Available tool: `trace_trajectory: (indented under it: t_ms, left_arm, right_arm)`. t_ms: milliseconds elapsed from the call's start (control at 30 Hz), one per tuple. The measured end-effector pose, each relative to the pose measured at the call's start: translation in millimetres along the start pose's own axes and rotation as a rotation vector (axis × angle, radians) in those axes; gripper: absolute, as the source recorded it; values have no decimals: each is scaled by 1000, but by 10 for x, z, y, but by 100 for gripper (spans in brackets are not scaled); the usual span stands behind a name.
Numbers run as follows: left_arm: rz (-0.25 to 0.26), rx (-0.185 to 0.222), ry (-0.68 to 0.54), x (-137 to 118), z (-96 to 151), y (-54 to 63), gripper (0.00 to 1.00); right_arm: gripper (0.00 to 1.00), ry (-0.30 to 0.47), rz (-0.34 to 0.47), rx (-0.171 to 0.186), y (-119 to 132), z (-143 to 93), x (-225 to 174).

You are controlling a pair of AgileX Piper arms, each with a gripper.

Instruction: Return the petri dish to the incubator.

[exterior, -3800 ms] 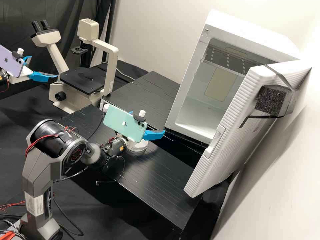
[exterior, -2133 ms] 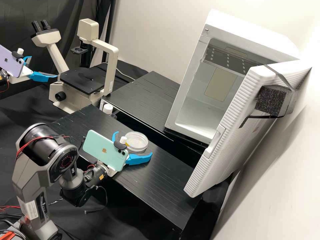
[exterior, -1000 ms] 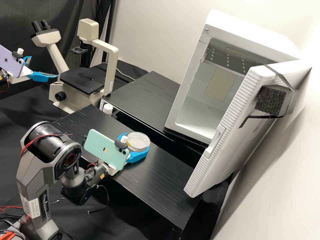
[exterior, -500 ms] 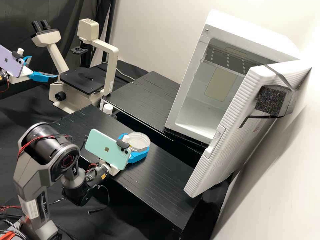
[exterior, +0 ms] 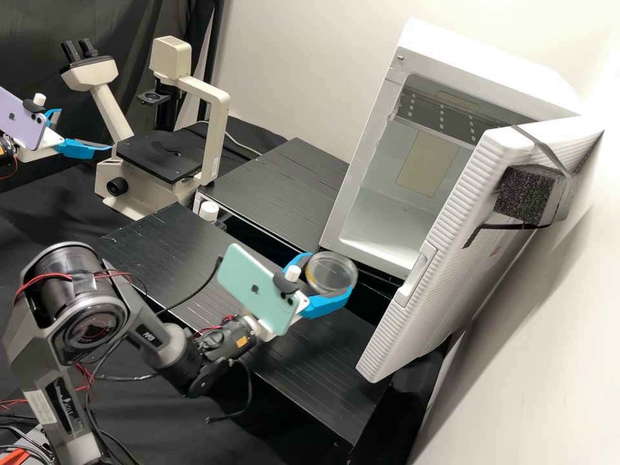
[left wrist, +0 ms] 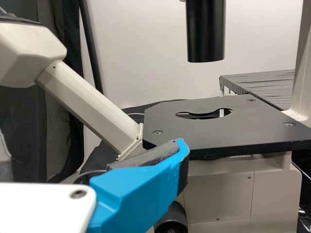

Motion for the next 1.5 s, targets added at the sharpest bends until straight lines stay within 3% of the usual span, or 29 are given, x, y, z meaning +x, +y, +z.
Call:
trace_trajectory:
  t_ms: [100, 267, 433, 700, 1100, 1500]
  left_arm:
    - [0, 0, 0, 0, 0, 0, 100]
    - [0, 0, 0, 0, 0, 0, 100]
    - [0, 0, 0, 0, 0, 0, 100]
    - [0, 0, 0, 0, 0, 0, 100]
    - [0, 0, 0, 0, 0, 0, 100]
    - [0, 0, 0, 0, 0, 0, 100]
  right_arm:
    - [0, 23, 50, -4, 104, -2, 318]
    - [0, -6, 85, -15, 187, 5, 784]
    - [0, -69, 88, -36, 208, 59, 1239]
    - [0, -108, 57, -50, 76, 130, 1784]
    - [0, -154, 9, -91, -37, 251, 2273]
    - [0, -156, -13, -70, -176, 274, 2511]
